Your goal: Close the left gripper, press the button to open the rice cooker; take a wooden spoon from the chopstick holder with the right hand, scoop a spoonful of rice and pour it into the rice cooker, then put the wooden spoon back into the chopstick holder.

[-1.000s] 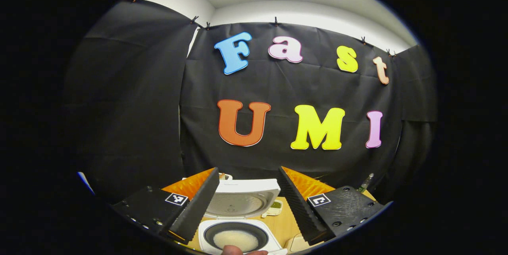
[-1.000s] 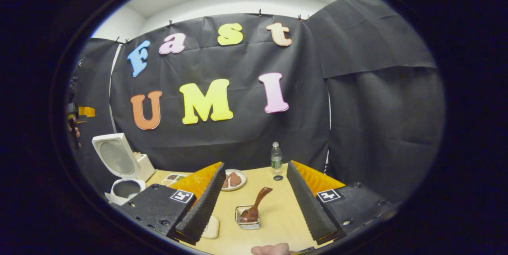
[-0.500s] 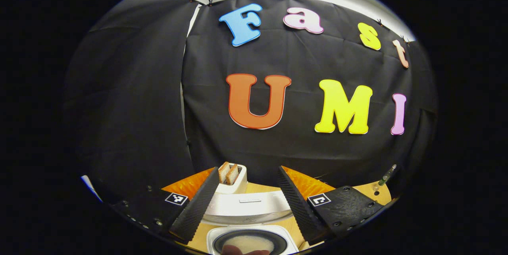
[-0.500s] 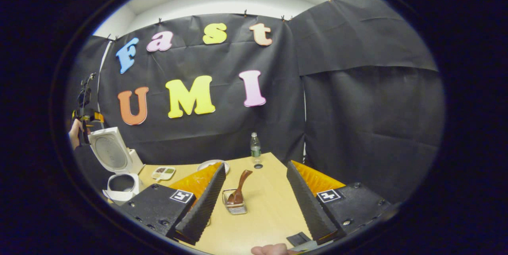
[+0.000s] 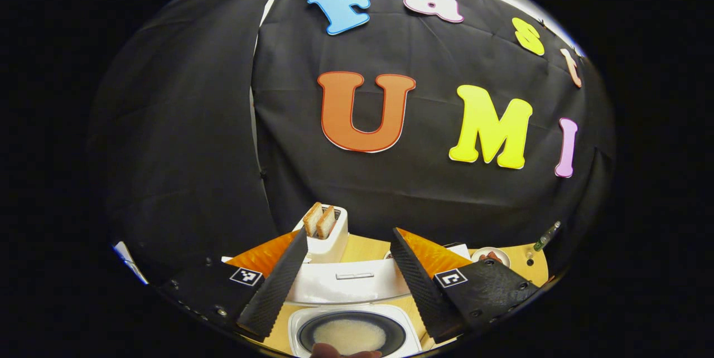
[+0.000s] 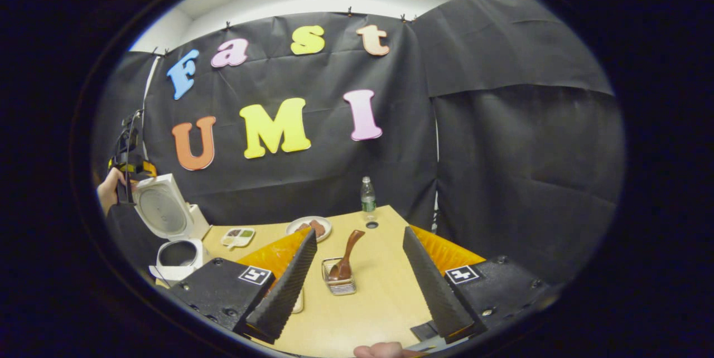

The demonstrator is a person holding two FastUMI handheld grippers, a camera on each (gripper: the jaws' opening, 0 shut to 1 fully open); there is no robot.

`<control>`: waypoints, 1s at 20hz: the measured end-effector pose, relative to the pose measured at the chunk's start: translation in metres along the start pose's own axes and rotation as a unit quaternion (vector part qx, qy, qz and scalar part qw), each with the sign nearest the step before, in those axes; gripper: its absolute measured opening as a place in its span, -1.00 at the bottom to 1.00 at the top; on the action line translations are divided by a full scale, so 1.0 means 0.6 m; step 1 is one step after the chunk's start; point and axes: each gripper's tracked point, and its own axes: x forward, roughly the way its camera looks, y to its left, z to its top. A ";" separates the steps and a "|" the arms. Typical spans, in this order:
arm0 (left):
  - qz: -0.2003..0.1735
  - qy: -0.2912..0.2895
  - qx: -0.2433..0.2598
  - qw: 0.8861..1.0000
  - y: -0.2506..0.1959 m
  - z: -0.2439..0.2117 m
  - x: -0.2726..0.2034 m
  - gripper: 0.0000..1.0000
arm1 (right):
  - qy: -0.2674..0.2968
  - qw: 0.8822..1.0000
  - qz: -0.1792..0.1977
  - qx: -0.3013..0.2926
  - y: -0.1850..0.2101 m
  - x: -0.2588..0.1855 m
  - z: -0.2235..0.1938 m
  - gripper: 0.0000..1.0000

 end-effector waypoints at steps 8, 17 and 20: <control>-0.007 0.081 -0.007 0.997 -0.022 -0.077 -0.094 0.94 | 0.029 0.997 0.066 -0.001 0.059 0.040 -0.032 0.97; -0.019 0.216 -0.064 0.974 -0.051 -0.275 -0.194 0.93 | 0.076 0.989 0.123 -0.009 0.096 0.066 -0.085 0.97; -0.013 0.260 -0.072 0.963 -0.049 -0.320 -0.197 0.92 | 0.086 0.987 0.133 -0.004 0.101 0.077 -0.093 0.94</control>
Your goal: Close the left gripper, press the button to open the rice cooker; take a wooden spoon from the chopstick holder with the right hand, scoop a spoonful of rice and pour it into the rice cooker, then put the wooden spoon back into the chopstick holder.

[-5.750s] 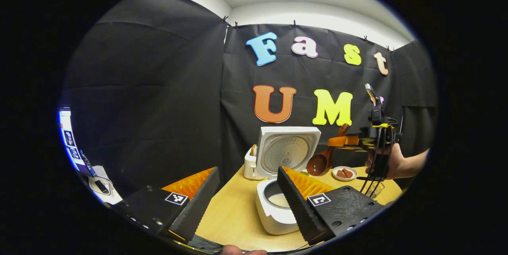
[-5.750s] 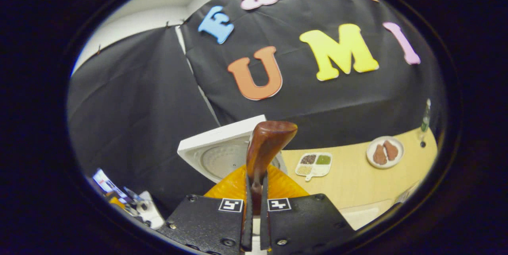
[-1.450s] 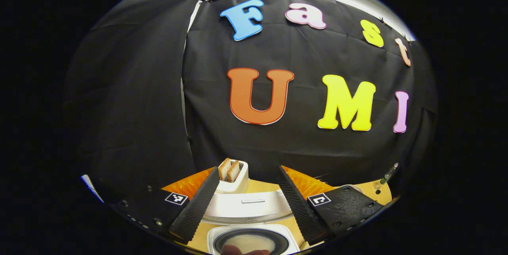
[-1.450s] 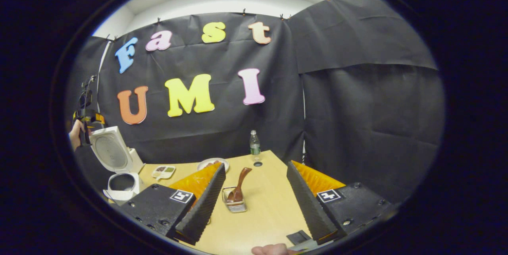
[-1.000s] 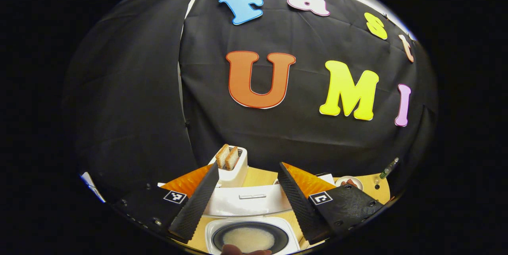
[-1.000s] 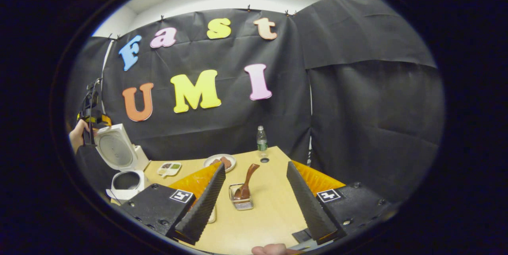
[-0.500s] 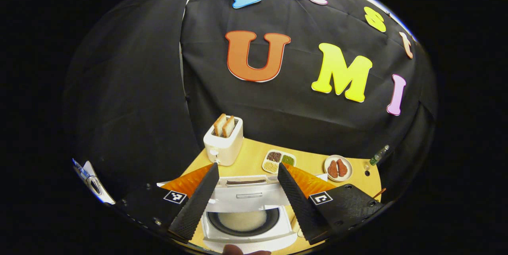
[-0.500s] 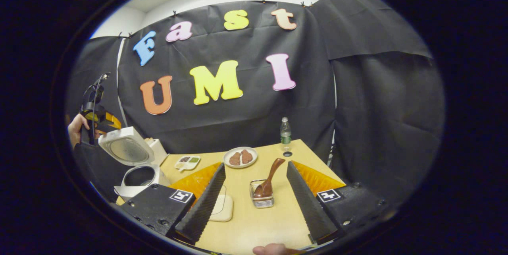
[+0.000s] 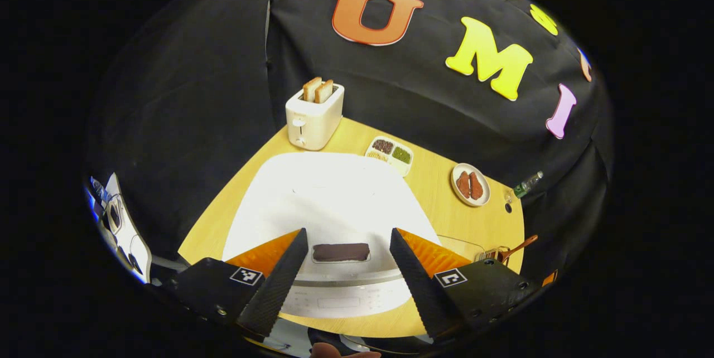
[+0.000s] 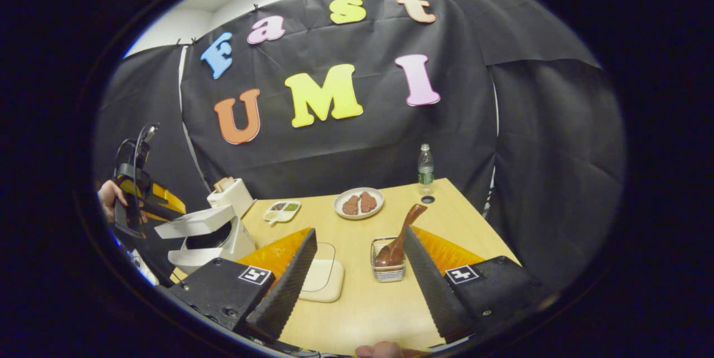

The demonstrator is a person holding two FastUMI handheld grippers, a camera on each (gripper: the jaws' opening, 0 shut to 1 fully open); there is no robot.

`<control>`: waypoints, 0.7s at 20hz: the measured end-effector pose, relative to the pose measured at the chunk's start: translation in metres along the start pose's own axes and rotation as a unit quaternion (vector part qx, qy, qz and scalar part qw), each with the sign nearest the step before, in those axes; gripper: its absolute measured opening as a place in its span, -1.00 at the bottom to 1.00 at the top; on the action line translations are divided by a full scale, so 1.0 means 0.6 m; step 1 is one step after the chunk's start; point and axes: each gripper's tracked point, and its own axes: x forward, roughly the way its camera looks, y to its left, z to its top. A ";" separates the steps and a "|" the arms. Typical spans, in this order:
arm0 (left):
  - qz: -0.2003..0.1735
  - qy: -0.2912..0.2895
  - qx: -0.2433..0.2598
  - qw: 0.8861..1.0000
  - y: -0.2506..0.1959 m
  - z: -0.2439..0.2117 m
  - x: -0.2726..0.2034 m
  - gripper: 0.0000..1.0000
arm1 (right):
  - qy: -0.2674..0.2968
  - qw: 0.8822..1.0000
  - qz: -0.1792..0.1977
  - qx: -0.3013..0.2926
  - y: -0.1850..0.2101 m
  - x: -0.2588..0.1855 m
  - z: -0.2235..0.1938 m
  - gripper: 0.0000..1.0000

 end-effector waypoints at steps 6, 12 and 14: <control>0.010 0.066 -0.011 0.998 0.015 -0.044 0.036 0.90 | 0.013 1.000 0.014 -0.007 -0.003 0.010 -0.009 0.96; 0.033 0.094 -0.010 0.995 0.020 -0.067 0.055 0.92 | 0.022 1.000 0.019 0.007 -0.028 0.029 -0.010 0.96; 0.041 0.094 -0.006 0.995 0.022 -0.068 0.058 0.92 | 0.023 0.999 0.023 0.010 -0.033 0.038 -0.007 0.99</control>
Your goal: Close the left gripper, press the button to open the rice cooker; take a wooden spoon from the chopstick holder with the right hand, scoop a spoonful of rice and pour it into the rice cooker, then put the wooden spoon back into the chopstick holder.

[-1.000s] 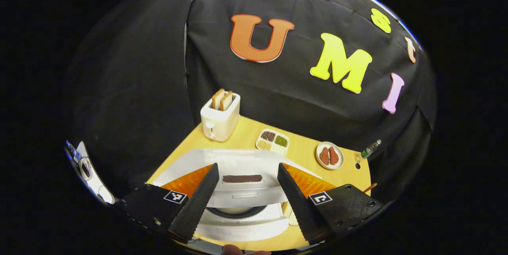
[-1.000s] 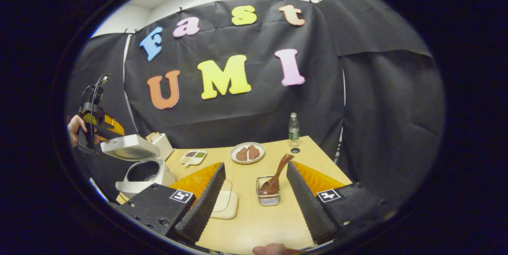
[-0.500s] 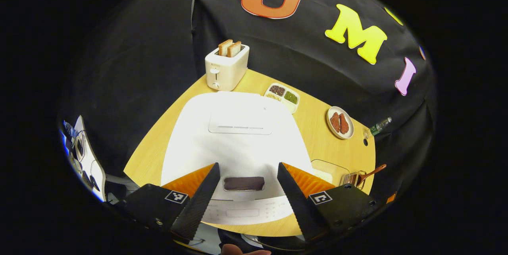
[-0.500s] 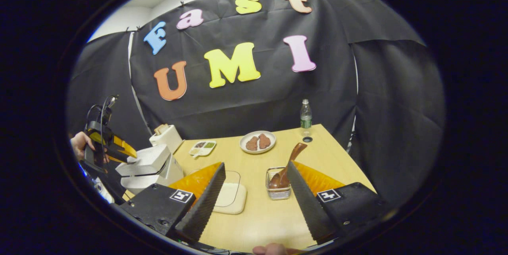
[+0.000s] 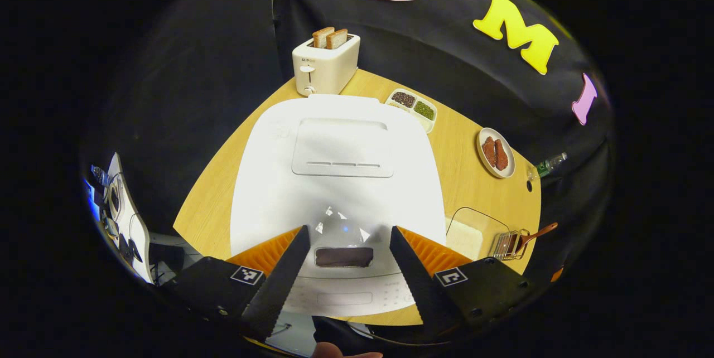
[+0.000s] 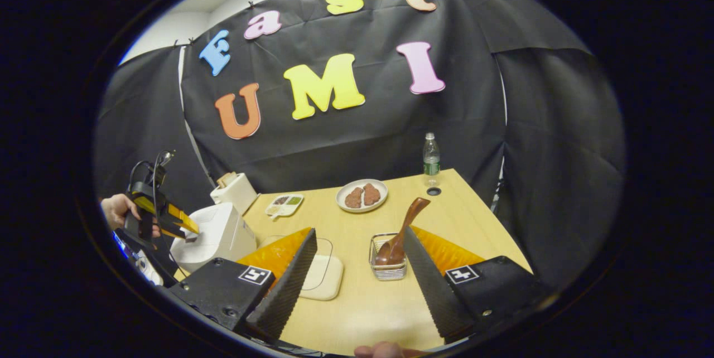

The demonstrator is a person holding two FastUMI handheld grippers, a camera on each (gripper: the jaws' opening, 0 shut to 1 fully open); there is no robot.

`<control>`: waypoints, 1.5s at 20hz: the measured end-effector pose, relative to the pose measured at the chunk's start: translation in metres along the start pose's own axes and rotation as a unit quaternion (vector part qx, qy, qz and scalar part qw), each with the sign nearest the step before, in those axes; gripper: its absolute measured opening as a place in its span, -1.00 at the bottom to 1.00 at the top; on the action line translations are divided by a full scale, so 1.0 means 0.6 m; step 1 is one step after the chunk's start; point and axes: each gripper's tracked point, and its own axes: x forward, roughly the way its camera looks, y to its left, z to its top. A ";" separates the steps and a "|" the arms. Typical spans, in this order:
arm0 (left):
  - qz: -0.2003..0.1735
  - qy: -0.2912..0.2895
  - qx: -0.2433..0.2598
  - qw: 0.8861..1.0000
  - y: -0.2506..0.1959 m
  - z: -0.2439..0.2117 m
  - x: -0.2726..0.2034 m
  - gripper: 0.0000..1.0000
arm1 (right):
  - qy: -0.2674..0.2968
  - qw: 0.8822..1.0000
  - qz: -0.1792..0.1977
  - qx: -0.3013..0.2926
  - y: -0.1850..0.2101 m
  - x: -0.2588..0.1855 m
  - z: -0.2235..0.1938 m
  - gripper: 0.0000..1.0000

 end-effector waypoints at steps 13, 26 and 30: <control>0.054 -0.031 0.014 0.998 0.002 0.011 0.003 0.91 | -0.011 0.999 0.039 -0.001 -0.029 0.048 0.049 0.96; -0.122 -0.263 0.064 0.955 -0.061 -0.031 -0.328 0.90 | -0.114 0.992 0.020 -0.047 0.110 -0.216 0.066 0.96; -0.167 -0.348 0.097 0.918 -0.078 -0.101 -0.445 0.89 | -0.144 0.987 0.011 -0.075 0.154 -0.319 0.055 0.95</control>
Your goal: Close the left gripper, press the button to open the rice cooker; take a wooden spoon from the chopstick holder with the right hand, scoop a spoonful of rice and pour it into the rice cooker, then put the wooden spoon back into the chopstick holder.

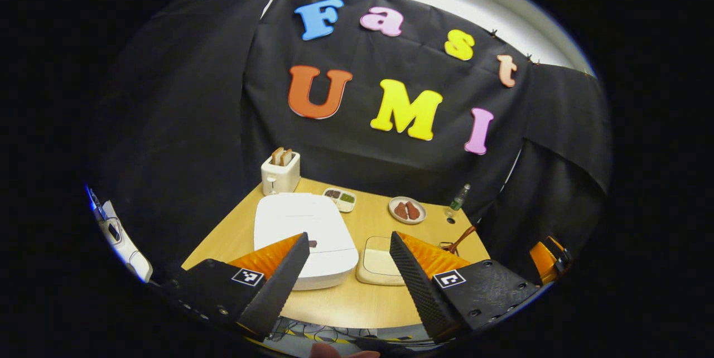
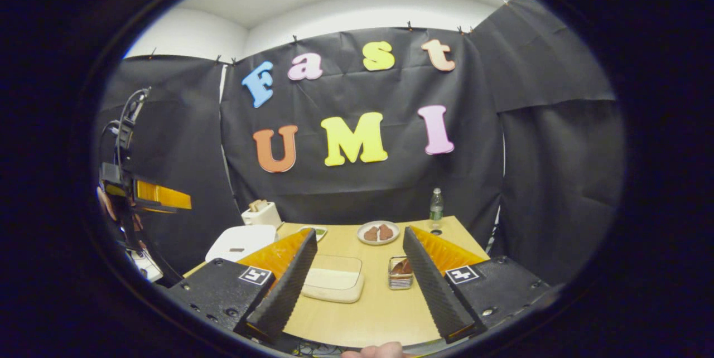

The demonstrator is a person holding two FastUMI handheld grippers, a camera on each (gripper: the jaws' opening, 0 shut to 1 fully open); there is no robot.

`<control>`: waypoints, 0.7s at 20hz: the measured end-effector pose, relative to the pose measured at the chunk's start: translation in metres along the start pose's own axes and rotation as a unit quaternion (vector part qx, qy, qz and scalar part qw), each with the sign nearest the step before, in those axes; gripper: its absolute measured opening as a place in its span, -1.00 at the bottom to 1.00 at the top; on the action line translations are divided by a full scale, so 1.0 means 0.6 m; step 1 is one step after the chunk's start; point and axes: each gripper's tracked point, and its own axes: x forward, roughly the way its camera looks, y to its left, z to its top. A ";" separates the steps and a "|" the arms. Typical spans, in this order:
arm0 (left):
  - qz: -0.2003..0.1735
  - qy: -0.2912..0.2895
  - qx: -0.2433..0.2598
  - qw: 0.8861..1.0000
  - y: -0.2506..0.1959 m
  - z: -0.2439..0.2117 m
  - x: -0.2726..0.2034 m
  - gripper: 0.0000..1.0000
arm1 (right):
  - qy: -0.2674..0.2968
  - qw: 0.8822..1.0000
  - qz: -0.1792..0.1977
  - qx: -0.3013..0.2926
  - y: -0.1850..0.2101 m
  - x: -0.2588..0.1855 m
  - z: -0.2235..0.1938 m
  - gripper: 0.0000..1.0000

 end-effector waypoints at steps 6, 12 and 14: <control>-0.017 -0.102 0.036 0.994 -0.026 -0.020 -0.125 0.88 | -0.021 0.999 -0.002 -0.027 0.048 -0.083 -0.006 0.93; 0.002 -0.166 0.053 0.985 -0.031 -0.046 -0.178 0.88 | -0.040 0.999 0.009 -0.034 0.077 -0.107 -0.015 0.93; 0.005 -0.180 0.062 0.982 -0.033 -0.050 -0.190 0.88 | -0.042 0.999 0.012 -0.032 0.083 -0.108 -0.020 0.93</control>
